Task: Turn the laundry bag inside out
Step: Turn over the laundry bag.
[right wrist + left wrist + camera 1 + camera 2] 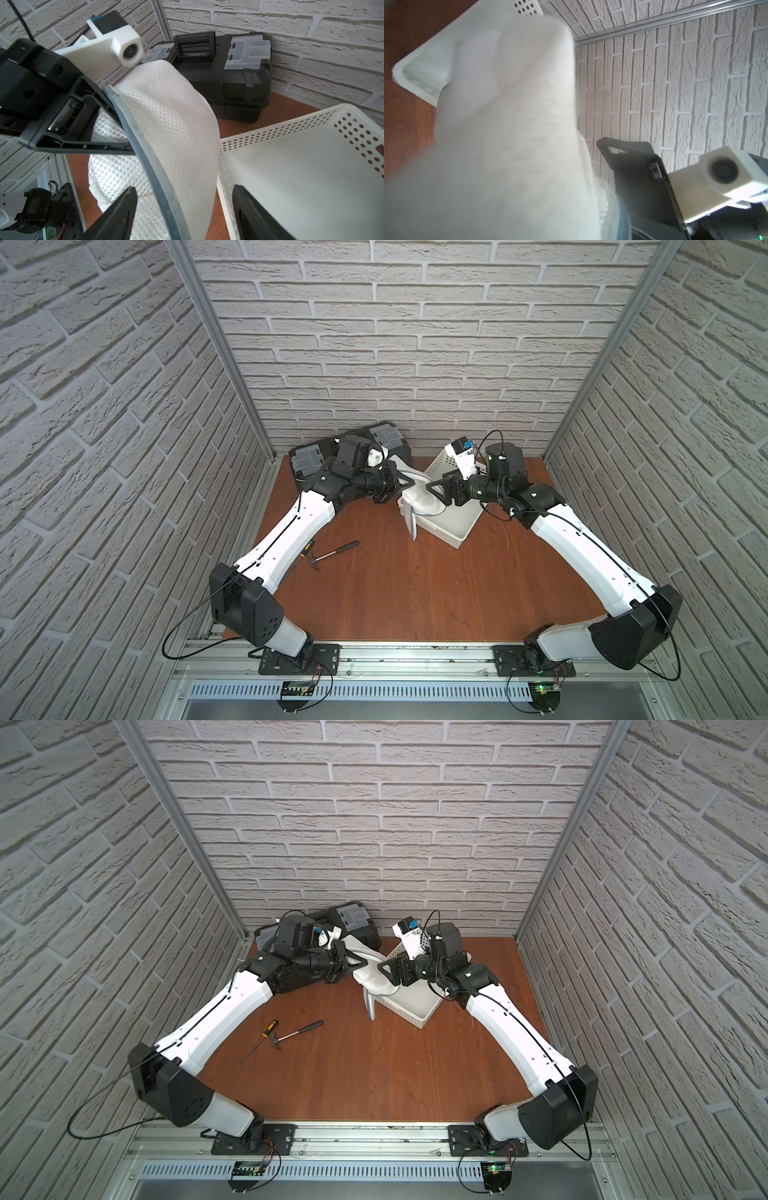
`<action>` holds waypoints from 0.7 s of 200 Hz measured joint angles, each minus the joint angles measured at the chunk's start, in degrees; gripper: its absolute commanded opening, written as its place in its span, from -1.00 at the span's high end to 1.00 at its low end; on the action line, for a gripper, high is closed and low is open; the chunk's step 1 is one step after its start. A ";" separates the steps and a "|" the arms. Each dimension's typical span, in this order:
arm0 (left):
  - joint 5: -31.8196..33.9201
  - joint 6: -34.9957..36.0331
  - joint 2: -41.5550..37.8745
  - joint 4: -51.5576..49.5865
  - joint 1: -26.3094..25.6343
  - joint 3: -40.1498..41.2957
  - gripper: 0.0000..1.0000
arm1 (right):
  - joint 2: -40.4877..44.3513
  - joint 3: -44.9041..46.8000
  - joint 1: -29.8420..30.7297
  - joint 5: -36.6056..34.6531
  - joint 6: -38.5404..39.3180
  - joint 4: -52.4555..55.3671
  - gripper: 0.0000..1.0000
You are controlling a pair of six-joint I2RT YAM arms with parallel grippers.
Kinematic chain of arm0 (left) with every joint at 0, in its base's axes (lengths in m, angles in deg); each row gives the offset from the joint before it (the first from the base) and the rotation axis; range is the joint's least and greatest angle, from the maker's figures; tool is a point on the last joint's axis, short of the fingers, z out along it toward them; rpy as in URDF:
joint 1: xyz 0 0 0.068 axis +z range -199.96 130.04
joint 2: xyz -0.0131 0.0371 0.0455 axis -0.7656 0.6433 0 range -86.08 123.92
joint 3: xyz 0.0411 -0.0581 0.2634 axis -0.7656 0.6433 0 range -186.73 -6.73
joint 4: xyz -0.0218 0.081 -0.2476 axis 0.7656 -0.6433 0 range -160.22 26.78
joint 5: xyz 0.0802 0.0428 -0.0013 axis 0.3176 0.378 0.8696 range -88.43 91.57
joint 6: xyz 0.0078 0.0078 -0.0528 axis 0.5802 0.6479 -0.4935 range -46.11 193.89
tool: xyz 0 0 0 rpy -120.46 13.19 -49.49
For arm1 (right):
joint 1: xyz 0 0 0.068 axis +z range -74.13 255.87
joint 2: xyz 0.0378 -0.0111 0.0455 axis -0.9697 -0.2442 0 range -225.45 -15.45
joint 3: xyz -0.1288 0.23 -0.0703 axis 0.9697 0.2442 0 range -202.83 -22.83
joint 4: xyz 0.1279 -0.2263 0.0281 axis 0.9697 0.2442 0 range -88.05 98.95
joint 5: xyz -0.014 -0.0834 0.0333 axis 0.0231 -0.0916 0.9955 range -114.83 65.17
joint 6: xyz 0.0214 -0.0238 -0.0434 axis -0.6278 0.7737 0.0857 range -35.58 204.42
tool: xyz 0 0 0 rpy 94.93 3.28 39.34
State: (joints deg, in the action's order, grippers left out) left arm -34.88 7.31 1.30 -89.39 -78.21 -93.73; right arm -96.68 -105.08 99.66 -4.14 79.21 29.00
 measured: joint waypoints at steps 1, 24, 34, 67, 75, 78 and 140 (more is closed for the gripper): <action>-0.04 0.00 0.02 0.00 0.00 -0.04 1.00 | -0.02 -0.04 0.02 -0.13 0.02 -0.02 -0.49; -1.22 0.15 0.46 0.02 0.00 -0.17 1.00 | -1.25 -0.09 0.57 -4.11 1.05 -0.11 -0.12; -1.77 0.37 0.57 0.02 0.00 -0.17 1.00 | -1.68 -0.09 0.59 -6.45 1.27 -0.17 0.18; -4.07 1.40 0.59 0.22 -0.07 -0.17 1.00 | -2.03 -0.42 0.37 -10.73 0.37 -1.05 0.89; -4.81 1.64 0.66 0.42 -0.13 -0.17 1.00 | -2.34 -1.11 0.20 -10.84 -0.33 -1.09 0.94; -5.09 1.73 0.68 0.48 -0.17 -0.20 1.00 | -2.51 -1.46 0.11 -10.93 -0.70 -1.07 0.94; -11.02 3.82 2.95 5.35 -3.06 -3.54 1.00 | -8.96 -5.11 -6.43 -8.68 -8.68 -1.29 0.94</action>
State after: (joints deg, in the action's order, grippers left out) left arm -45.89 11.13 4.25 -84.04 -81.27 -97.27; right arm -105.65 -110.20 93.23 -12.82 70.53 27.71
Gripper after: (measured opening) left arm 0.074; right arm 0.076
